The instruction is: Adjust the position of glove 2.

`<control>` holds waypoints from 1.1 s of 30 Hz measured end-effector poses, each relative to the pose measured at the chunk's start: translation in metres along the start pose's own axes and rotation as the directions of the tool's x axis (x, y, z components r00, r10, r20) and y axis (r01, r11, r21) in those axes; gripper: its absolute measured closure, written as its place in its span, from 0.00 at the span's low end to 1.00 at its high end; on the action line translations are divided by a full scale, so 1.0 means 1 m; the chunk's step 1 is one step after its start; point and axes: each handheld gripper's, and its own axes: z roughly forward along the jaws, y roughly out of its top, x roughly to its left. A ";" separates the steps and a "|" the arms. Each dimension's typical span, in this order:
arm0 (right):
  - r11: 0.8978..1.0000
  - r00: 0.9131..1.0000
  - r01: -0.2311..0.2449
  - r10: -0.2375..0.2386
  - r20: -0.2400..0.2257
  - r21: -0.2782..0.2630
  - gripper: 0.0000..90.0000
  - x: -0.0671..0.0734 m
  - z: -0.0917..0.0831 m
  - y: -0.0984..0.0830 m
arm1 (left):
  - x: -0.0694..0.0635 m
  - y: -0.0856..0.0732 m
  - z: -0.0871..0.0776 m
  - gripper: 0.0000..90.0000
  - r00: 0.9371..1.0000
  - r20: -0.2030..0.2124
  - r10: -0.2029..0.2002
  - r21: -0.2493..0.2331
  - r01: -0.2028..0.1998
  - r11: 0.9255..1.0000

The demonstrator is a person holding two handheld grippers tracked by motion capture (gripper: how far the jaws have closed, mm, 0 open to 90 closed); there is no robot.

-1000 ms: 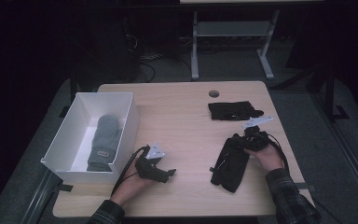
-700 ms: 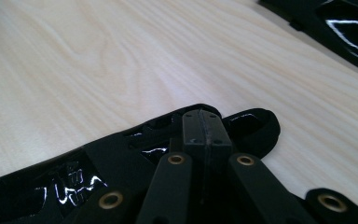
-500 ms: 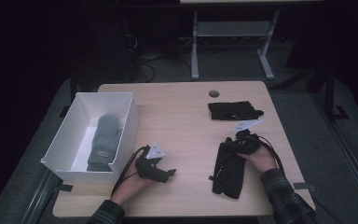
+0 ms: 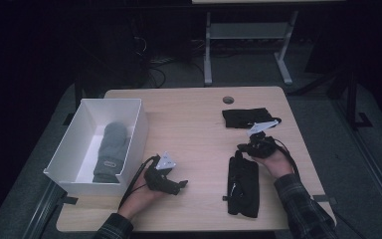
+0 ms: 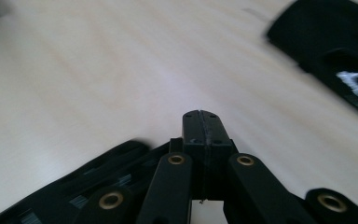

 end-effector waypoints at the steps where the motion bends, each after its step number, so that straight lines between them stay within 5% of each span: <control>1: 1.000 1.000 -0.011 0.011 0.008 -0.005 1.00 -0.005 0.002 0.002 | 0.000 0.000 0.000 0.14 1.000 0.000 0.000 0.000 0.000 1.000; 9: 0.995 0.987 -0.091 0.096 0.127 -0.042 1.00 -0.047 0.017 0.024 | 0.000 0.000 0.000 0.14 1.000 -0.001 0.004 0.002 -0.004 1.000; 17: 0.988 0.976 -0.138 0.147 0.164 -0.063 1.00 -0.075 0.033 0.048 | 0.000 0.000 0.000 0.14 1.000 -0.001 0.003 0.000 -0.003 1.000; 29: 0.980 0.967 -0.199 0.195 0.165 0.010 1.00 -0.086 0.057 0.041 | 0.000 0.000 0.000 0.14 1.000 -0.001 0.004 0.001 -0.004 1.000; 33: 0.984 0.976 -0.175 0.170 0.135 0.021 1.00 -0.077 0.060 0.043 | 0.000 0.000 0.000 0.14 1.000 -0.001 0.003 0.002 -0.003 1.000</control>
